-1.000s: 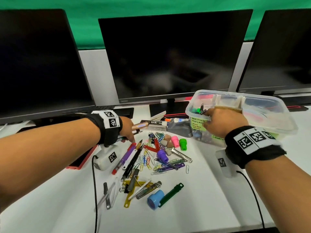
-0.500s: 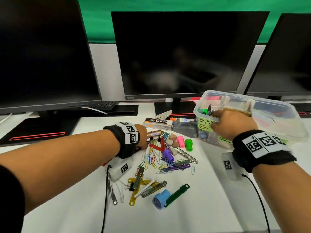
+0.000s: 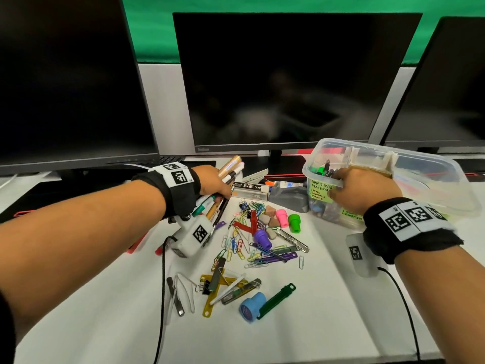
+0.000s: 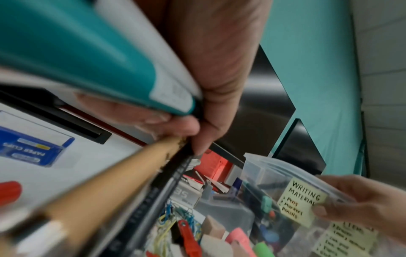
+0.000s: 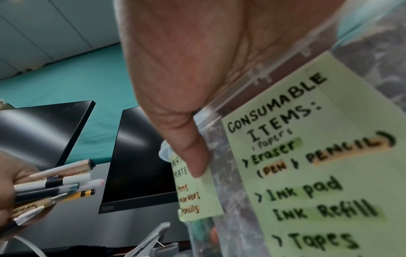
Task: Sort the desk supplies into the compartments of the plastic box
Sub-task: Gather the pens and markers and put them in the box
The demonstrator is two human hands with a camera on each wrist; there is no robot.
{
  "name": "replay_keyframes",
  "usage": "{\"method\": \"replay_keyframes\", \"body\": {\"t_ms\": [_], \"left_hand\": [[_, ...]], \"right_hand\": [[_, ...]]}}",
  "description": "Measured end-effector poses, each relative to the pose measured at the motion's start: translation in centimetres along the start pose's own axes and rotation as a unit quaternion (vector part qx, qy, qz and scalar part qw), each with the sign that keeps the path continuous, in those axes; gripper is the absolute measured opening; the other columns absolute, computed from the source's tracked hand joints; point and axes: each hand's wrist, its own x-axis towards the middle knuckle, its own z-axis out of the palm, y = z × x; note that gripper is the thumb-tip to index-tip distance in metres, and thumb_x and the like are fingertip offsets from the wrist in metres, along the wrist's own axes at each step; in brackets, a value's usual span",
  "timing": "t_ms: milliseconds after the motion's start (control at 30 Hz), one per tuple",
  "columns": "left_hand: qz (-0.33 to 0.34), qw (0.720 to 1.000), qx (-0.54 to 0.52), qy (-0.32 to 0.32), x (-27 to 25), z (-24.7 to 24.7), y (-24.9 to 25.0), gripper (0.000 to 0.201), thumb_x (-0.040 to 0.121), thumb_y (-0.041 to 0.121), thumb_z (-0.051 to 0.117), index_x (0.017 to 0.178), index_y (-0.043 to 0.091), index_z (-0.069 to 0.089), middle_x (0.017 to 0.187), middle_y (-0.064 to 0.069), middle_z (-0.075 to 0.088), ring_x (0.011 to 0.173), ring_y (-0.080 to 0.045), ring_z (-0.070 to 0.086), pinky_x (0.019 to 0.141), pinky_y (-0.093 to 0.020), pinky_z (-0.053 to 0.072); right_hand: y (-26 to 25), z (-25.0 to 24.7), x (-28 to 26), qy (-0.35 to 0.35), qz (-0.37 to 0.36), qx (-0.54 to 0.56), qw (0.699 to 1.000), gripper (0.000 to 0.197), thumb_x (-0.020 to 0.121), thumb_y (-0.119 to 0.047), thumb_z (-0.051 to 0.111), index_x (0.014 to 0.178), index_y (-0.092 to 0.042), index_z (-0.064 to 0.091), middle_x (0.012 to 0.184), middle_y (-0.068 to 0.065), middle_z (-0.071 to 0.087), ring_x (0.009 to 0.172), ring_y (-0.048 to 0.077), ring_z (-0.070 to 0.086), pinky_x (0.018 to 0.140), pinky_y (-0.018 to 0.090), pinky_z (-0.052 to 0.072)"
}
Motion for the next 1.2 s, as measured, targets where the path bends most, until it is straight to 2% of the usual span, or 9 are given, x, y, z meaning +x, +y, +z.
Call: {"method": "replay_keyframes", "body": {"t_ms": [167, 233, 300, 500, 667, 800, 1000, 1067, 1200], "left_hand": [[0.012, 0.996, -0.085, 0.007, -0.8, -0.4, 0.4, 0.015, 0.083, 0.022, 0.069, 0.084, 0.01, 0.06, 0.075, -0.007, 0.064, 0.065, -0.02, 0.06, 0.076, -0.032, 0.055], [0.026, 0.995, -0.098, 0.018, -1.1, -0.6, 0.8, 0.02, 0.082, 0.025, 0.07, 0.089, 0.009, 0.061, 0.081, -0.01, 0.067, 0.075, -0.025, 0.065, 0.086, -0.037, 0.055], [0.051, 0.991, -0.125, 0.027, -1.6, -0.8, 1.5, 0.016, 0.083, 0.025, 0.069, 0.082, 0.012, 0.06, 0.08, -0.01, 0.066, 0.074, -0.025, 0.065, 0.087, -0.037, 0.054], [0.123, 0.956, -0.262, 0.038, -2.4, -1.8, 5.4, 0.015, 0.085, 0.013, 0.067, 0.072, 0.013, 0.058, 0.062, -0.004, 0.058, 0.054, -0.013, 0.055, 0.051, -0.017, 0.052], [0.182, 0.916, -0.355, 0.037, -1.6, -2.0, 9.3, 0.012, 0.084, 0.009, 0.067, 0.075, 0.014, 0.061, 0.061, -0.001, 0.056, 0.048, -0.007, 0.051, 0.052, -0.016, 0.049], [0.188, 0.896, -0.4, 0.042, -1.0, -1.7, 12.4, 0.009, 0.084, 0.011, 0.068, 0.079, 0.013, 0.06, 0.062, 0.001, 0.054, 0.047, -0.004, 0.052, 0.047, -0.015, 0.05], [0.185, 0.885, -0.426, -0.015, -0.3, -0.8, 16.1, 0.012, 0.086, 0.012, 0.066, 0.076, 0.011, 0.059, 0.056, 0.0, 0.052, 0.048, -0.011, 0.05, 0.049, -0.02, 0.051], [0.184, 0.892, -0.413, -0.016, 0.3, -0.5, 17.1, 0.012, 0.085, 0.014, 0.067, 0.076, 0.011, 0.06, 0.056, 0.0, 0.055, 0.05, -0.011, 0.051, 0.056, -0.024, 0.051], [0.189, 0.92, -0.343, 0.019, 2.1, -0.2, 18.4, 0.02, 0.083, 0.015, 0.067, 0.064, 0.012, 0.061, 0.049, 0.004, 0.061, 0.051, -0.009, 0.056, 0.063, -0.023, 0.051]], "right_hand": [[-0.2, -0.6, -0.5, -0.019, -0.001, 0.006, 1.0, 0.043, 0.087, -0.04, 0.057, 0.127, -0.027, 0.055, 0.113, 0.004, 0.066, 0.095, 0.025, 0.06, 0.077, 0.03, 0.045], [-0.3, -0.8, -0.7, -0.026, -0.002, 0.007, 1.0, 0.045, 0.086, -0.042, 0.059, 0.129, -0.027, 0.054, 0.116, 0.004, 0.066, 0.1, 0.025, 0.061, 0.079, 0.03, 0.045], [-0.5, -1.1, -0.8, -0.035, -0.001, 0.001, 0.999, 0.049, 0.085, -0.044, 0.059, 0.131, -0.028, 0.052, 0.118, 0.003, 0.065, 0.102, 0.024, 0.06, 0.084, 0.031, 0.047], [-1.0, -1.6, -1.3, -0.074, 0.021, 0.021, 0.997, 0.054, 0.084, -0.053, 0.059, 0.13, -0.025, 0.053, 0.119, 0.004, 0.063, 0.102, 0.024, 0.06, 0.092, 0.038, 0.05], [-2.2, -3.9, -2.5, 0.067, -0.033, 0.206, 0.976, 0.038, 0.09, -0.048, 0.054, 0.103, -0.016, 0.07, 0.099, 0.002, 0.068, 0.092, 0.018, 0.06, 0.08, 0.029, 0.046], [-3.8, -4.1, -2.7, 0.016, -0.088, 0.361, 0.928, 0.035, 0.093, -0.043, 0.052, 0.091, -0.013, 0.07, 0.072, -0.003, 0.063, 0.065, 0.008, 0.057, 0.062, 0.026, 0.044], [-3.4, -2.5, -1.2, 0.001, -0.008, 0.528, 0.849, 0.019, 0.096, -0.026, 0.052, 0.083, -0.014, 0.059, 0.053, -0.007, 0.057, 0.03, -0.005, 0.044, 0.034, 0.011, 0.032], [-3.1, -2.4, -0.7, 0.006, 0.01, 0.527, 0.85, 0.019, 0.097, -0.022, 0.051, 0.091, -0.007, 0.061, 0.056, -0.005, 0.055, 0.031, -0.004, 0.046, 0.034, 0.011, 0.033], [-1.7, -2.4, 1.0, 0.008, 0.067, 0.487, 0.871, 0.022, 0.096, -0.022, 0.051, 0.077, -0.012, 0.055, 0.066, 0.004, 0.06, 0.031, 0.0, 0.048, 0.034, 0.015, 0.033]]}}
